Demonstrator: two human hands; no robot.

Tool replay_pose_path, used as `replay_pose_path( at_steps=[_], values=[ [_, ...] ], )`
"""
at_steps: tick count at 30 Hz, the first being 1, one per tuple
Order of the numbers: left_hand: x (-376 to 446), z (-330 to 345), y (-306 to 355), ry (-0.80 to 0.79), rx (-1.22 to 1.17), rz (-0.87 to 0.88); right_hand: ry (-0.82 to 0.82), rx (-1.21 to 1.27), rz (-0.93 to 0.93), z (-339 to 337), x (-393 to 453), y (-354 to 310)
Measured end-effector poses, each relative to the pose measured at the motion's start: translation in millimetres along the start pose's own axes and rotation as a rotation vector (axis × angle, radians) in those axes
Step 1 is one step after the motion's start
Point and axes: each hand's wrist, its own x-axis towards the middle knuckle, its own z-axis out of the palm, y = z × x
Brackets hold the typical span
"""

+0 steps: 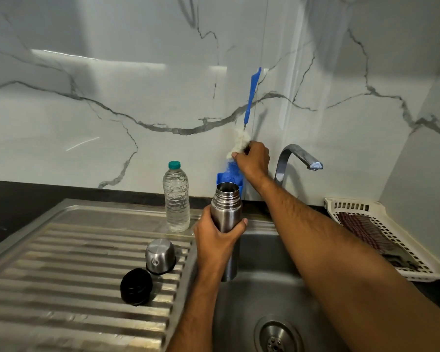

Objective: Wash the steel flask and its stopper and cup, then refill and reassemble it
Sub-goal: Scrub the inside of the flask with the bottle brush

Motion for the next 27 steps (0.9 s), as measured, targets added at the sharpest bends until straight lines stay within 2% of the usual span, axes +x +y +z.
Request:
replay_pose_path(
  at_steps=[11, 21, 27],
  values=[
    [-2.2, 5.3, -2.2, -0.040, 0.024, -0.034, 0.154, 0.180, -0.110, -60.5, -9.0, -61.0],
    [-17.0, 10.4, 0.3, -0.043, 0.085, -0.003, 0.088, 0.261, -0.083, -128.4, -61.5, -79.7],
    [-24.8, 12.4, -3.1, -0.064, 0.106, 0.021, 0.002, 0.154, -0.039, -143.2, -90.3, -64.7]
  ],
)
